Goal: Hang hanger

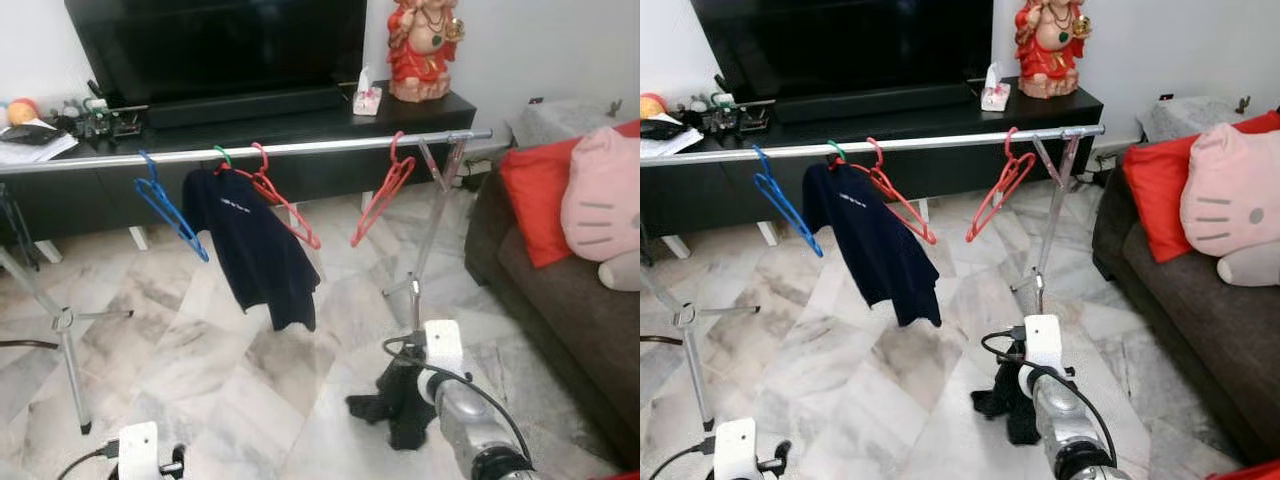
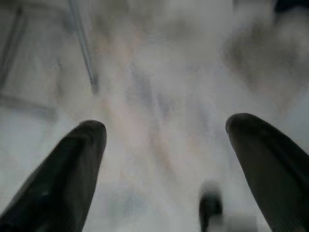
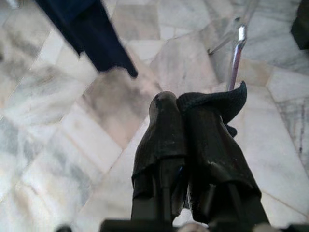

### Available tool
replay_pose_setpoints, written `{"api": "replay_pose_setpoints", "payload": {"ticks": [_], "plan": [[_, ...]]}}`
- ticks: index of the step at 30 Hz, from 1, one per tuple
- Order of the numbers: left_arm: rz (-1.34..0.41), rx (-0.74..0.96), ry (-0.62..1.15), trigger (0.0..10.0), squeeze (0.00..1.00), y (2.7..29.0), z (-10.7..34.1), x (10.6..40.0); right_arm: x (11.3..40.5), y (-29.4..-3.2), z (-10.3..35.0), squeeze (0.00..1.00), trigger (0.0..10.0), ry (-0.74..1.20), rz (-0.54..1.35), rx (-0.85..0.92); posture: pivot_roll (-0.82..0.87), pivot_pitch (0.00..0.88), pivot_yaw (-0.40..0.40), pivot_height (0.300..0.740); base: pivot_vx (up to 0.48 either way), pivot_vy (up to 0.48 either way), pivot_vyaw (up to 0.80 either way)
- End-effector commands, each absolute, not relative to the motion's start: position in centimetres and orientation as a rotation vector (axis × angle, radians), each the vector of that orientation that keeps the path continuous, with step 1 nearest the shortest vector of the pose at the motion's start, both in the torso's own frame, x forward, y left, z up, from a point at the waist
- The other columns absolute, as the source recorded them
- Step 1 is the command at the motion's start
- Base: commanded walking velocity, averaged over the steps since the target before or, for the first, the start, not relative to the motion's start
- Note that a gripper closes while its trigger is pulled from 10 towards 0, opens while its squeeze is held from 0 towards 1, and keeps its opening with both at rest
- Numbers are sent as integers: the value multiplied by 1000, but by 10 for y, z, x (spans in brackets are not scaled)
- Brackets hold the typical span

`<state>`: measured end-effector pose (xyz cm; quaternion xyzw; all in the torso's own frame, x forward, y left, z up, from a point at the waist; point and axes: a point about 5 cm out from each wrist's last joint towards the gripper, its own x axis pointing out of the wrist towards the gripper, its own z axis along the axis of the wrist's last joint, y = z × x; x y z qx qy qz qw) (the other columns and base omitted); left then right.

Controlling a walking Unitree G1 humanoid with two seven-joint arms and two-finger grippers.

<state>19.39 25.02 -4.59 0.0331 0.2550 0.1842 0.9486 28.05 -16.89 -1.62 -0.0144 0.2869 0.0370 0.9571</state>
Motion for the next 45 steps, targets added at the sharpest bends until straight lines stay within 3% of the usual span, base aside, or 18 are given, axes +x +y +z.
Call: {"api": "replay_pose_setpoints", "payload": {"ticks": [1,12,23,41,45], "plan": [[402,77,202,10000,0,260,3,228,283,-169,-14,0,10000,570,85,-40,-154,0,35,740,0,0,0],[348,88,22,10000,0,233,41,229,278,-164,-19,0,10000,571,115,-43,-158,0,39,740,0,0,0],[338,69,40,10000,0,222,47,224,279,-162,-18,0,10000,556,131,-58,-163,0,41,740,181,0,0],[347,68,46,10000,0,228,54,230,282,-151,-14,0,10000,524,211,-104,-160,0,44,740,340,0,0],[355,69,39,10000,0,230,56,231,281,-149,-15,0,10000,523,236,-124,-155,0,40,740,349,0,714]]}}
